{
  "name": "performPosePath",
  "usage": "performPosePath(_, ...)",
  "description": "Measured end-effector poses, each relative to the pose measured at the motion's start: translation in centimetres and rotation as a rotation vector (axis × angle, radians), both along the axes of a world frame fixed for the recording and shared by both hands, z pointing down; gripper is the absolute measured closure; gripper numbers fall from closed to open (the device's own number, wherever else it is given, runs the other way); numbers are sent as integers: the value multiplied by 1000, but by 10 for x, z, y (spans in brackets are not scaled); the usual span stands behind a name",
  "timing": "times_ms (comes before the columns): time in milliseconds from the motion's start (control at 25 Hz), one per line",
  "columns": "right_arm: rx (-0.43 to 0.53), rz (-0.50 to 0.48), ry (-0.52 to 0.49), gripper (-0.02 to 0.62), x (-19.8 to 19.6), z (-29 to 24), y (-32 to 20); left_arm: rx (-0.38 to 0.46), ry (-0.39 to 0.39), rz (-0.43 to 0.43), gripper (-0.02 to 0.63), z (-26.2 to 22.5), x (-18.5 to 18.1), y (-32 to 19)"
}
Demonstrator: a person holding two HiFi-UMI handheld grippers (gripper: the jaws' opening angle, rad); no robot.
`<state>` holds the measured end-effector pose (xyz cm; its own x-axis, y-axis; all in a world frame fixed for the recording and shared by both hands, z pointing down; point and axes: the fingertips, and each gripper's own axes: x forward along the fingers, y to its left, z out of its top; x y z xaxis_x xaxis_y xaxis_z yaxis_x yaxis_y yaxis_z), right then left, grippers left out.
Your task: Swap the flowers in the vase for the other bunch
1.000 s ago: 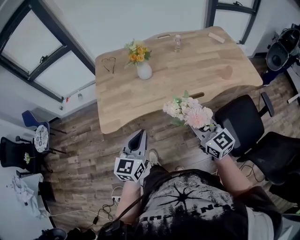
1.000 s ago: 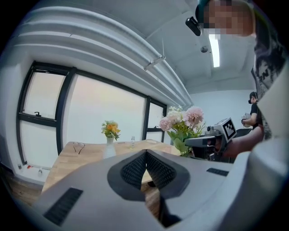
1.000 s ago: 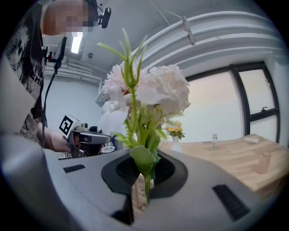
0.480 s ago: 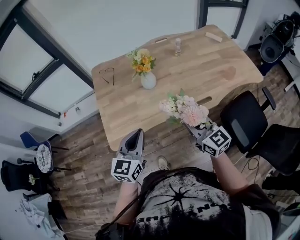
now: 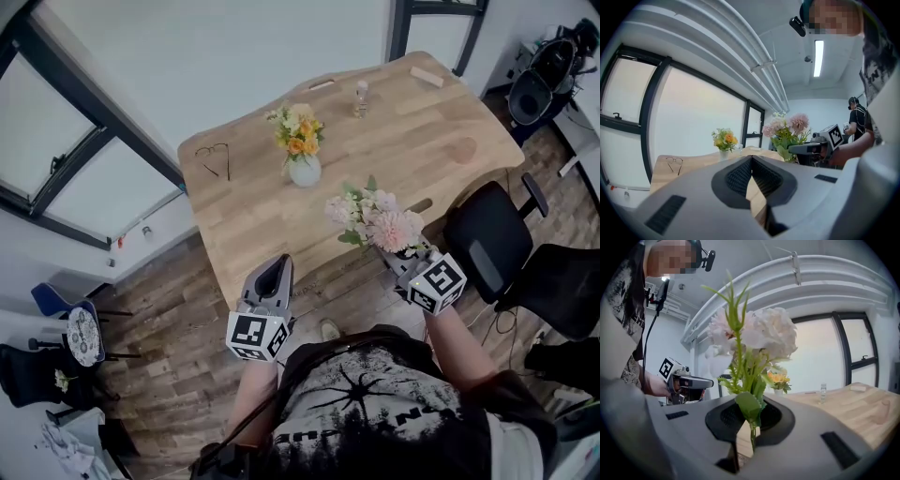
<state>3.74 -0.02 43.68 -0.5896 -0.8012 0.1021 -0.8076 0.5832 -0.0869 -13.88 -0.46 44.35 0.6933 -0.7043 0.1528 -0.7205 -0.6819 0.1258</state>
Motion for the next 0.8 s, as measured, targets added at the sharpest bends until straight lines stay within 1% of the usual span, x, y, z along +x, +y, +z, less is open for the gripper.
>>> performPosePath(280,9,51,6,561,-8,0,-26,14,14,34,592,5,-9,-36)
performPosePath(520,12,67,19,563,13,-4,-52,36,22,36,592,-2,8,-67)
performPosePath(640,16,55,25,561,31,-6,-73,39,33,12,591,-3,19,-85)
performPosePath(800,8,10,30,561,54,-7,-105,34,35,-54,591,-2,34,-110)
